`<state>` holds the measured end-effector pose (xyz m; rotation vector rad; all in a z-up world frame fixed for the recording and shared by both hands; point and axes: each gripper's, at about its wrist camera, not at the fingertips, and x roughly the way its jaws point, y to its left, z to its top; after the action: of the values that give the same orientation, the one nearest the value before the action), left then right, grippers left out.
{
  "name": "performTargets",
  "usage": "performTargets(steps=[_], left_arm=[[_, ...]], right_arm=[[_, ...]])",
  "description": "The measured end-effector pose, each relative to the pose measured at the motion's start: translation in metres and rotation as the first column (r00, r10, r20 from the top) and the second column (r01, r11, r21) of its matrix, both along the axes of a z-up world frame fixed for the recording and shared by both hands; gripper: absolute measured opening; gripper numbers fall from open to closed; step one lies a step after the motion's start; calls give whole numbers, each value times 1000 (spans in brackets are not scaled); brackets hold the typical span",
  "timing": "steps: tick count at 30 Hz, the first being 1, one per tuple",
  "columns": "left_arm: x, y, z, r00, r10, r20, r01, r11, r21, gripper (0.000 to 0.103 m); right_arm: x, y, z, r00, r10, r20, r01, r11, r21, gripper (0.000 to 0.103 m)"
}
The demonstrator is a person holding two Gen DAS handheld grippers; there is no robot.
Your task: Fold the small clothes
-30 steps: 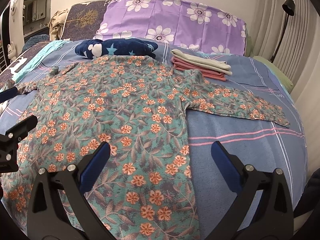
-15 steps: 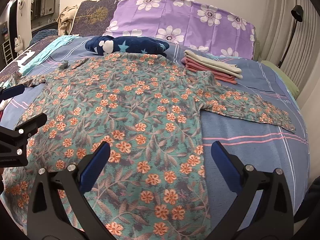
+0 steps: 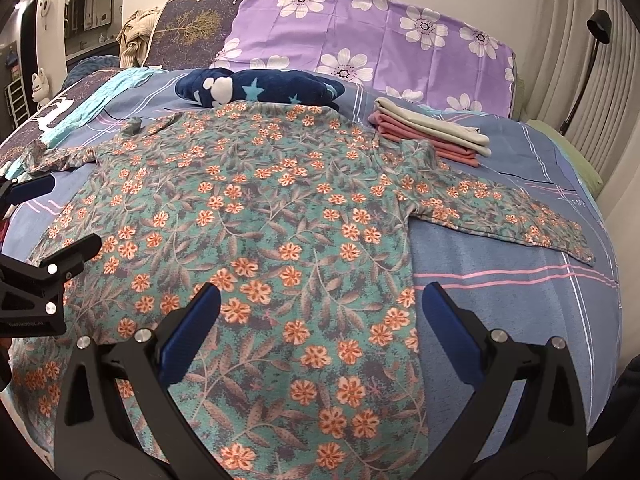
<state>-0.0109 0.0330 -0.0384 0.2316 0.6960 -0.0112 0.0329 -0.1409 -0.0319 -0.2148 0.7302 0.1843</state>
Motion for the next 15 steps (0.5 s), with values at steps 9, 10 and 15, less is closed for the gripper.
performTargets(steps=[9,10,15], left_arm=[[-3,3,-1,1000,12,13,-12,1000,2,102],[-3,3,-1,1000,15,13,-15,1000,-1,102],[-3,5,-3,1000,19,8,-19,1000,0,102]], right_arm=[[0,0,0,1000,-10,5,10,1000,-7,101],[0,0,0,1000,-10,5,10,1000,-8,101],[-1,0,-1,1000,-9,4,9,1000,-13,101]])
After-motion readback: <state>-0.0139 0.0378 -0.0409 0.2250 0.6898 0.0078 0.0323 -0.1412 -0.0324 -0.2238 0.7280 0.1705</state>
